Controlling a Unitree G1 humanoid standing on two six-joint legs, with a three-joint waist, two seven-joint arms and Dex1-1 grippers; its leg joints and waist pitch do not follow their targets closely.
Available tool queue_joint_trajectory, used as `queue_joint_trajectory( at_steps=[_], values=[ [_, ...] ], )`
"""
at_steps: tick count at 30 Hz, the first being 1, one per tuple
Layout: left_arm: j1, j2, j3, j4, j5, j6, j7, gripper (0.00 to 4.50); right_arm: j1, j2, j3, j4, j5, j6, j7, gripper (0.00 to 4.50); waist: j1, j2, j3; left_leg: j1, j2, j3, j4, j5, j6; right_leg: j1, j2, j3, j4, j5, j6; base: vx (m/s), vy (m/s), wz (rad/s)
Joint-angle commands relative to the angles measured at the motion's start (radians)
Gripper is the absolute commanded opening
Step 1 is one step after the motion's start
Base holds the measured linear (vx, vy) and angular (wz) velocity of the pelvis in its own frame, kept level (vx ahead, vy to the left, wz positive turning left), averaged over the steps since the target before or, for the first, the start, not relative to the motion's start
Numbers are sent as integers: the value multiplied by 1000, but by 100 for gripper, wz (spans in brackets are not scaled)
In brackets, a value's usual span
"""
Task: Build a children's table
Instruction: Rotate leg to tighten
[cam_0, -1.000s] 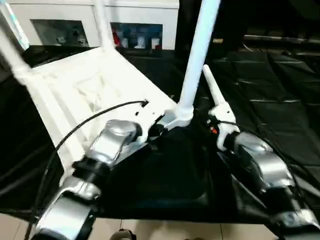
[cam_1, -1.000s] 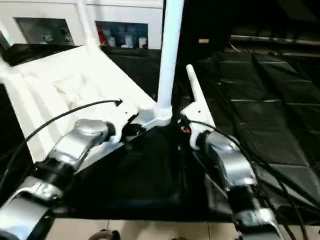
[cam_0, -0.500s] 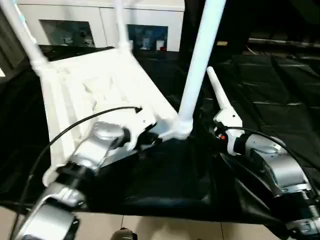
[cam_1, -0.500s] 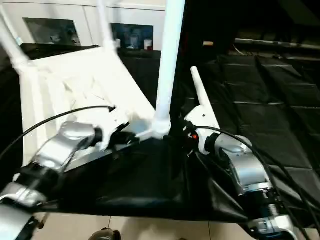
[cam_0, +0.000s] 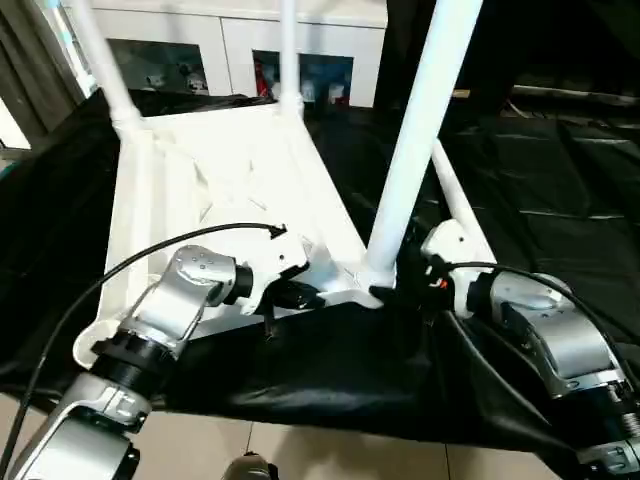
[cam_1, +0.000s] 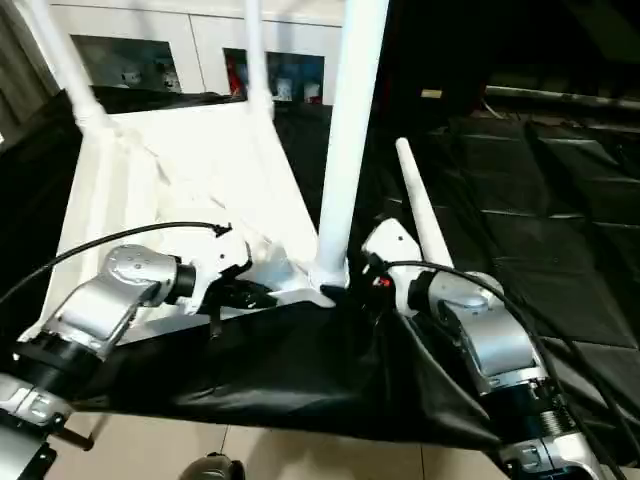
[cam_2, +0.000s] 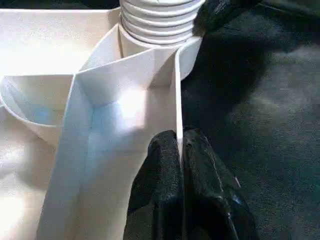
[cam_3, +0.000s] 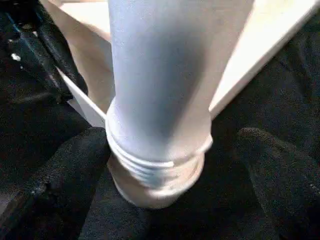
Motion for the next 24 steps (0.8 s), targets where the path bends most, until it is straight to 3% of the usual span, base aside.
queue_joint_trajectory(
  at_steps=[1, 9, 16, 24],
  values=[
    [-3, -13, -25, -72, -41, -13, -66, 0, -11, 3, 6, 13, 4, -14, 3, 448, -6, -9, -80, 19, 45, -11, -63, -121, 46, 58, -72, 62, -76, -55, -214, 0, 0, 0],
    [7, -13, -38, -85, -35, -13, -69, 0, -29, 12, 21, 49, -12, -48, 9, 431, -8, -13, -84, 16, 41, -10, -58, -85, 60, 60, -69, 61, -69, -7, -218, 0, 0, 0],
    [7, -10, -38, -83, -25, -13, -58, 0, -35, 16, 26, 70, -12, -67, 24, 354, -10, -13, -84, 16, 41, -10, -58, -90, 65, 59, -69, 60, -70, -13, -220, 0, 0, 0],
    [6, -6, -39, -80, -24, -12, -59, 0, -34, 19, 29, 83, -9, -84, 27, 297, -11, -11, -85, 16, 41, -11, -57, -88, 65, 60, -67, 59, -67, -2, -225, 0, 0, 0]
  ],
)
